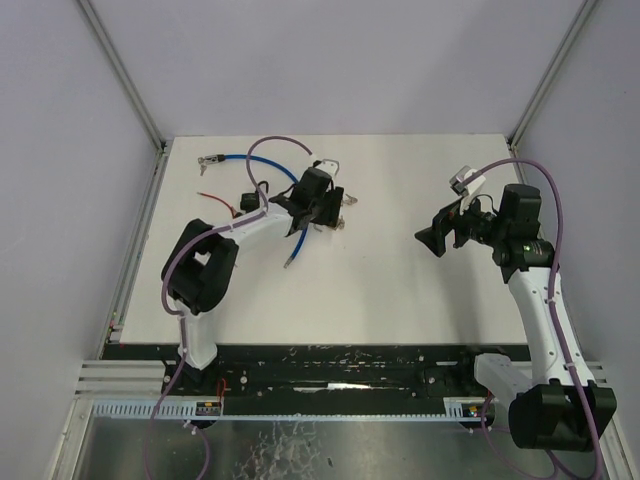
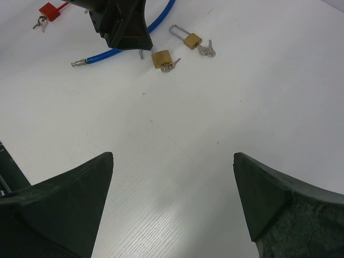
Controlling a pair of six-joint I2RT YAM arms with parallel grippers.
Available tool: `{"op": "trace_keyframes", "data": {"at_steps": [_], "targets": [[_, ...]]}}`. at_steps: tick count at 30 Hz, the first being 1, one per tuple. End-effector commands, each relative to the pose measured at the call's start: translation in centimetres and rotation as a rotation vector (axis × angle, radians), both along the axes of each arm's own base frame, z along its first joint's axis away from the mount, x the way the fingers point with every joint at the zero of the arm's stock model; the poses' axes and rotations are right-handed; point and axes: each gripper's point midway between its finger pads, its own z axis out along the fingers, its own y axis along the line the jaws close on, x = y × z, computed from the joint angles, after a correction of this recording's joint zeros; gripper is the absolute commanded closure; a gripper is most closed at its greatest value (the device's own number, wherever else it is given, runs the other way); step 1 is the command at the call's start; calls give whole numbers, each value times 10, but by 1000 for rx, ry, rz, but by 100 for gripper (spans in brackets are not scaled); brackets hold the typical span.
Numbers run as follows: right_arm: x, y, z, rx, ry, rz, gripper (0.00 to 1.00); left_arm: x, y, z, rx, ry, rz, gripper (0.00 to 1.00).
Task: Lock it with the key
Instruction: Pick up the lock from the center of the board.
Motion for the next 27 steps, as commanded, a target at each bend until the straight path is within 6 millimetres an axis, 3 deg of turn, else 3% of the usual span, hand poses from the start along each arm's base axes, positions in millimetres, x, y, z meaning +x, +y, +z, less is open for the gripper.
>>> {"op": "trace_keyframes", "data": {"at_steps": [1,8,27], "targets": [[6,-1,14,-22,-41,-1,1,-1,-7,-4,25,40,-99,41],[5,-1,13,-22,-37,-2,1,7,-9,-14,75,70,-110,50],[8,-2,7,-23,-10,-3,1,18,-14,-43,128,129,-128,50]]}}
